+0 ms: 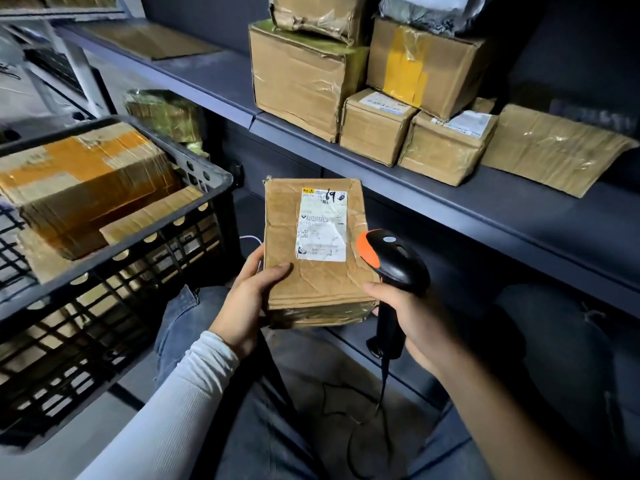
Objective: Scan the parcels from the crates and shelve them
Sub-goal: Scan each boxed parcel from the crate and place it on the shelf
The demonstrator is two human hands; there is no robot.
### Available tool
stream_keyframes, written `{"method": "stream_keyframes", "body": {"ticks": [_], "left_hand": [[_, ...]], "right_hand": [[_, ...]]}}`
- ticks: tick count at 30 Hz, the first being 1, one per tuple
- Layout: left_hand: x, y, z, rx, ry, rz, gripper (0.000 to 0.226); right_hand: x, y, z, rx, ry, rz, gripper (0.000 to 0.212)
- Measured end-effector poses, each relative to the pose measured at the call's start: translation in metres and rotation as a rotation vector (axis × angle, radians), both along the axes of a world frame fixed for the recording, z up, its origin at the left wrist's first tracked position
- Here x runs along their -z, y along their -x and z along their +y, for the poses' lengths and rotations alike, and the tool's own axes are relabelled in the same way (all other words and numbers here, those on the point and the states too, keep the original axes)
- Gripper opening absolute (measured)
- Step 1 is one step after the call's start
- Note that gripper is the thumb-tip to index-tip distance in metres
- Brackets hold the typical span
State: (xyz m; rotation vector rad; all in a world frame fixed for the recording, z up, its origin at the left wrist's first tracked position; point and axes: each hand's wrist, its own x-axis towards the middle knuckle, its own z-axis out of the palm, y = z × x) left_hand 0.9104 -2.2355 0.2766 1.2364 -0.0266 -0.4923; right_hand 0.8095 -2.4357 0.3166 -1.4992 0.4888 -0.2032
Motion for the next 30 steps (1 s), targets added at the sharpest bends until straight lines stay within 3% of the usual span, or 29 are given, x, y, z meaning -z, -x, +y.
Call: {"method": "stream_keyframes", "body": {"ticks": [8, 15, 24, 28, 30], "left_hand": [[-0.008, 0.002, 0.002, 0.069, 0.09, 0.017, 0.05], [-0.033, 0.007, 0.005, 0.161, 0.067, -0.005, 0.049], [-0.089, 0.041, 0.011, 0.256, 0.018, -0.131, 0.043], [-0.111, 0.065, 0.011, 0.245, -0.052, -0.194, 0.042], [-0.118, 0.078, 0.009, 0.236, -0.065, -0.203, 0.04]], "right_hand": [[0.001, 0.021, 0.006, 0.121, -0.038, -0.062, 0.048], [-0.025, 0.024, 0.013, 0.142, -0.034, -0.029, 0.028], [-0.069, 0.06, 0.016, 0.198, 0.021, -0.117, 0.033], [-0.09, 0.082, 0.011, 0.264, -0.005, -0.158, 0.02], [-0.101, 0.092, 0.011, 0.299, 0.005, -0.177, 0.025]]}}
